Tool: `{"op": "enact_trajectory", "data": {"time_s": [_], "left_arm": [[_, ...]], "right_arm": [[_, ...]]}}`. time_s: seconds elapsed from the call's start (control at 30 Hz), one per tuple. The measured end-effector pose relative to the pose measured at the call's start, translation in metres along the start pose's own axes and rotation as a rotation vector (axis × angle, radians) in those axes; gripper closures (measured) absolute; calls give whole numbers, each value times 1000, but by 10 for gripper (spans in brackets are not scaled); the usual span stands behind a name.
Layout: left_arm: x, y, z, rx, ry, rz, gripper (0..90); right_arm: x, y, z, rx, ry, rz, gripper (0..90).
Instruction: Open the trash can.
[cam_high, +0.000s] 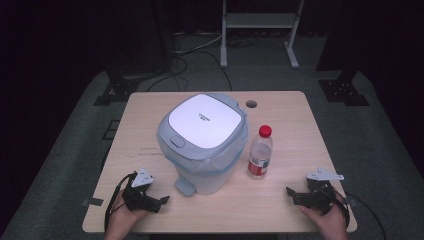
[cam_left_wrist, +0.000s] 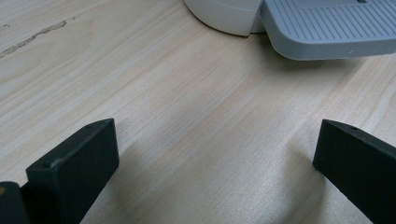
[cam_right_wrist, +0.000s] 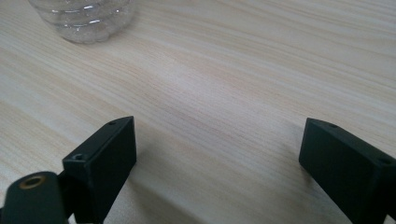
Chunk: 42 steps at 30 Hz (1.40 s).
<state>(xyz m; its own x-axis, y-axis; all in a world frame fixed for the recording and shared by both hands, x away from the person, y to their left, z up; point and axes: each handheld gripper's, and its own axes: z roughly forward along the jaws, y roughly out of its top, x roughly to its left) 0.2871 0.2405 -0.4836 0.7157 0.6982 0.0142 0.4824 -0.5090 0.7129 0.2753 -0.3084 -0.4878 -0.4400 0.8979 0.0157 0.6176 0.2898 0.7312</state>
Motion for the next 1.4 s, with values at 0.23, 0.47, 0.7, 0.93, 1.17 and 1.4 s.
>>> {"op": "enact_trajectory", "data": {"time_s": [0.23, 0.47, 0.7, 0.93, 1.17, 1.4], "left_arm": [[0, 0, 0, 0, 2, 0, 0], [0, 2, 1, -13, 16, -14, 59], [1, 2, -1, -45, -17, -8, 173], [0, 6, -3, -62, -64, -24, 282], [-1, 12, -10, -106, -91, -30, 432], [-4, 16, -20, -173, -123, -40, 594]], "right_arm": [[0, 0, 0, 0, 1, -1, 99], [0, 0, 0, 0, 1, -2, 99], [1, -1, -1, 0, 7, -6, 99], [2, -2, -2, 1, 8, -5, 99], [3, -4, -5, 2, 22, -18, 99], [3, -4, -5, 1, 22, -18, 99]]}}
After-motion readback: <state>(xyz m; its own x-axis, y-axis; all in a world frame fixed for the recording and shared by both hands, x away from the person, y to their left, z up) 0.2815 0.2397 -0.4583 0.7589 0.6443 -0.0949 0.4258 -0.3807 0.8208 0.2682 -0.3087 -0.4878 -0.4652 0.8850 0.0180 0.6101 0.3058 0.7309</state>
